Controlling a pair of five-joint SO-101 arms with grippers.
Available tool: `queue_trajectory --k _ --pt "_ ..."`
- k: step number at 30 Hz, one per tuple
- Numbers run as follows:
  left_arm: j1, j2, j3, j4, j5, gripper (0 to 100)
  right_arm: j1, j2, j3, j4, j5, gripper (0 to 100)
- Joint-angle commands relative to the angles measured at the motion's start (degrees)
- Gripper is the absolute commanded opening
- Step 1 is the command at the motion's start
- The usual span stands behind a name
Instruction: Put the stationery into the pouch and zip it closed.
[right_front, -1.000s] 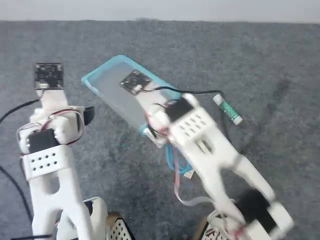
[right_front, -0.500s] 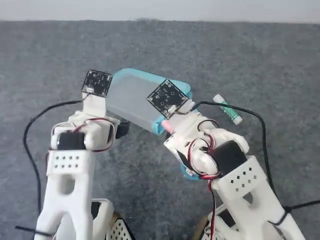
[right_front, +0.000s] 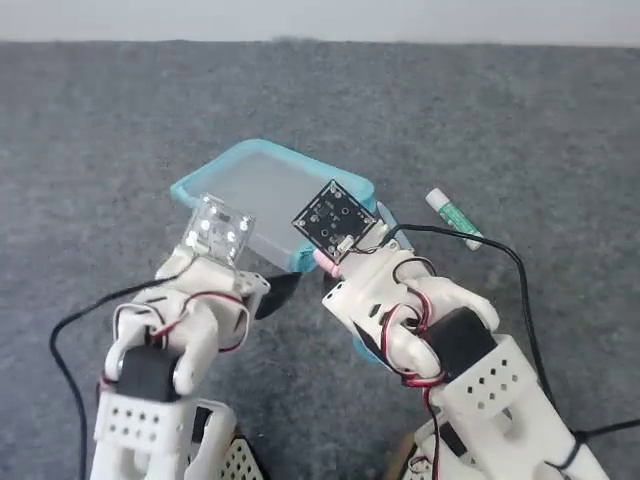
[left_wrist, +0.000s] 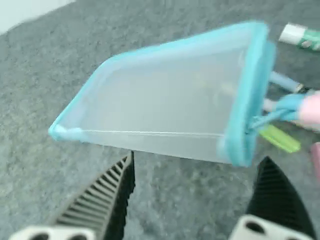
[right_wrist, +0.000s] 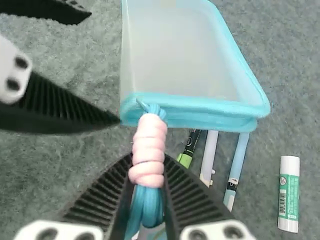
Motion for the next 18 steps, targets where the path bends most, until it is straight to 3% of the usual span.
queue_trajectory --k 1,6,18 --pt "3.5 -2.2 1.1 -0.6 -0.2 36 -0.6 -2.3 -0.9 -0.9 -0.4 0.6" --pt "-1.1 -0.9 4.3 -7.0 -0.4 36 -0.6 -2.9 -1.1 0.2 0.9 0.6" --pt "-8.7 16.4 3.8 -20.5 -0.3 36 0.0 -2.5 -4.7 6.5 3.8 0.6"
